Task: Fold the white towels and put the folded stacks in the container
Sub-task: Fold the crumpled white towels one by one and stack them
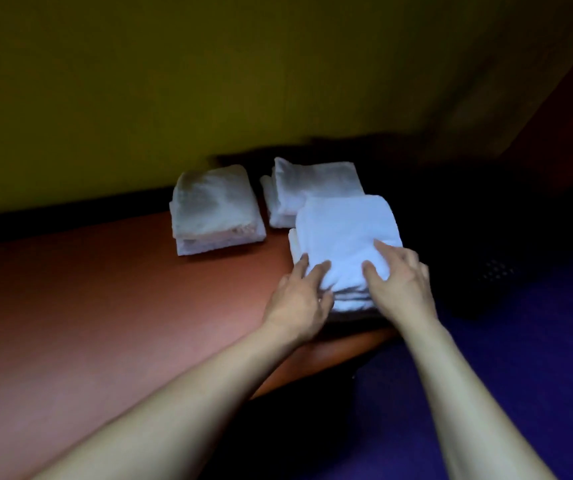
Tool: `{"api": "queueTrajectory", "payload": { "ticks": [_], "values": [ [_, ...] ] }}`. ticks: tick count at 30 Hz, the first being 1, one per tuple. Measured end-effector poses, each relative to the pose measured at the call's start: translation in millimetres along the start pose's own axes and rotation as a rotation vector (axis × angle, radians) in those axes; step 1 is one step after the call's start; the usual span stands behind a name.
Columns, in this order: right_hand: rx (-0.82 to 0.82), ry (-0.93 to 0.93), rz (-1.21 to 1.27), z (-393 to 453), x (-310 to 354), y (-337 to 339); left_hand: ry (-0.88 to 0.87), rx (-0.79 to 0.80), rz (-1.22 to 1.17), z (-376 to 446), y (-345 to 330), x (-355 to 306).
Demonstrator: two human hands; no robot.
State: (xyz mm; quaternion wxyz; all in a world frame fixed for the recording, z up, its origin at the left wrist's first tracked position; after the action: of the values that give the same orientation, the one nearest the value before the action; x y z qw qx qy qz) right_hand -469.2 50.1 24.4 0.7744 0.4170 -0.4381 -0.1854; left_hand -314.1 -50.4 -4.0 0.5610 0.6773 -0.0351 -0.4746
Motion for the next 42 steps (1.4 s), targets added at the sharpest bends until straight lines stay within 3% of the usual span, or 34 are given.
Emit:
{"api": "queueTrajectory", "payload": {
  "ticks": [5, 14, 18, 21, 28, 42],
  "values": [
    [-0.020, -0.006, 0.021, -7, -5, -5, -0.073, -0.057, -0.046, -12, 2, -3],
    [-0.230, 0.017, 0.127, -19, -4, 21, -0.249, -0.284, -0.053, -39, 30, -32],
    [-0.180, 0.036, 0.030, -23, -10, 7, -0.143, -0.077, 0.025, -41, 10, -18],
    [-0.216, 0.076, -0.049, -27, -1, 12, -0.141, -0.042, 0.126, -45, 8, -13],
    [-0.234, 0.269, 0.054, -75, 59, 13, -0.196, -0.175, 0.265, -78, 56, 4],
    [-0.019, 0.518, 0.293, -224, 245, -27, 0.022, -0.422, 0.413, -212, 223, 137]
  ]
}}
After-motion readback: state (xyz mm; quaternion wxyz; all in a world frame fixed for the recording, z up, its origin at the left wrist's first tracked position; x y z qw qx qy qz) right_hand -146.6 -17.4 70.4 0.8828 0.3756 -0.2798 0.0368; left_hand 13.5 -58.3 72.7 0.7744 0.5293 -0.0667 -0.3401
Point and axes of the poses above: each hand's wrist, its own z-axis towards the middle knuckle, its own y-axis out of the back of the hand, x = y × z, the point moved 7 cm from there along z, towards the middle knuckle, and after that the axes turned 13 degrees about -x, right-handed, at the moved point
